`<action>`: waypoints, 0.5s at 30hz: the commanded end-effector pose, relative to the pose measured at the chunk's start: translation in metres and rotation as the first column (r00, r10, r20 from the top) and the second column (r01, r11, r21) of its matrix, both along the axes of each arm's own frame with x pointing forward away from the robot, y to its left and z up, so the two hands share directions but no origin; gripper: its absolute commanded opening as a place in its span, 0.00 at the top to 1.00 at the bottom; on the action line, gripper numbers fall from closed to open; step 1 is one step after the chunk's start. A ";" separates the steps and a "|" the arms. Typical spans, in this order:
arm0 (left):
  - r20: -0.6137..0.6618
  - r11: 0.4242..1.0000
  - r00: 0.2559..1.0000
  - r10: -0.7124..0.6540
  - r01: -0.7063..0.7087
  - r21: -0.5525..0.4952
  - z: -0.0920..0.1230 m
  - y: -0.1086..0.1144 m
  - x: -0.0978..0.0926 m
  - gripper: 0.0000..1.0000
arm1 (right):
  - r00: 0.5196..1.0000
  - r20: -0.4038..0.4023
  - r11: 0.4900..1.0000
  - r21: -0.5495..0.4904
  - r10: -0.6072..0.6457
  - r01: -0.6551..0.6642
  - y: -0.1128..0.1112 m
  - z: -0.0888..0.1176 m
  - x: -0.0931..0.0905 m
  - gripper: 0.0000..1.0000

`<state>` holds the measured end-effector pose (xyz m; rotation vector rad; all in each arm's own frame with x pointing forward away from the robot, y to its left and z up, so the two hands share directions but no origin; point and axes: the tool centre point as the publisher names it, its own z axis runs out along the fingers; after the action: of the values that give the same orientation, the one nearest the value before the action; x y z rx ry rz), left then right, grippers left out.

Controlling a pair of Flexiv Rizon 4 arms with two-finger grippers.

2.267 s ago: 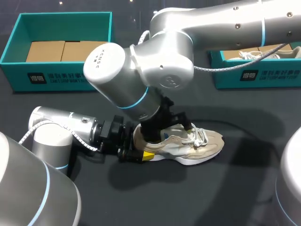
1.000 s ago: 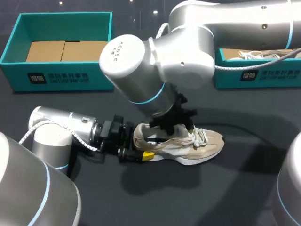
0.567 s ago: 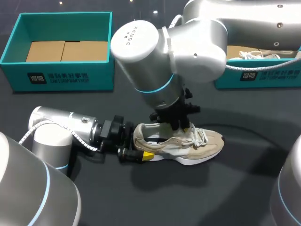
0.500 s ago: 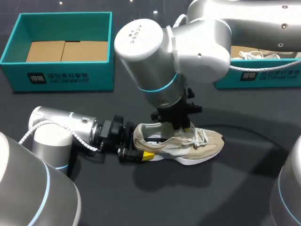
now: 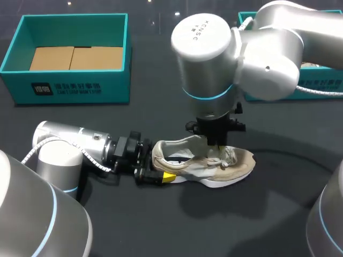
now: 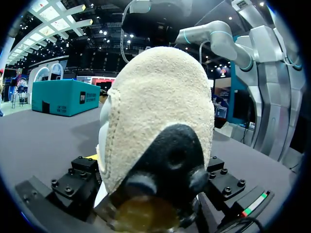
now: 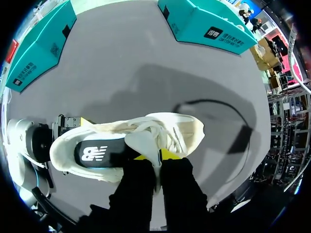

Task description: Take the shoe out of the shoebox, open the shoe tongue, remove and reinsert the insole, then place the shoe into the shoebox

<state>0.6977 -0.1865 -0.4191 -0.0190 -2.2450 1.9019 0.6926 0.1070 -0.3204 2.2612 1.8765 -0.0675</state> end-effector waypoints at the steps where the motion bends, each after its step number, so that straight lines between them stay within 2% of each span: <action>1: 0.000 1.000 1.000 0.002 -0.002 -0.001 -0.002 0.002 -0.001 1.00 | 0.996 0.022 0.997 0.010 -0.083 0.083 -0.005 0.000 -0.005 1.00; 6: 0.000 1.000 1.000 0.002 -0.002 -0.001 -0.002 0.002 -0.001 1.00 | 0.999 0.034 0.995 0.095 -0.009 0.006 -0.024 0.002 -0.008 1.00; 9: 0.000 1.000 1.000 0.002 -0.002 -0.001 -0.002 0.002 -0.001 1.00 | 1.000 0.020 0.996 0.085 -0.010 0.008 -0.033 -0.002 -0.007 1.00; 15: 0.000 1.000 1.000 0.002 -0.002 -0.001 -0.002 0.002 -0.001 1.00 | 0.998 0.055 0.984 0.174 0.038 -0.047 -0.050 -0.012 -0.006 1.00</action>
<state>0.6978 -0.1866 -0.4190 -0.0192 -2.2449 1.9019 0.6911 0.0781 -0.3264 2.2566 1.9106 0.0108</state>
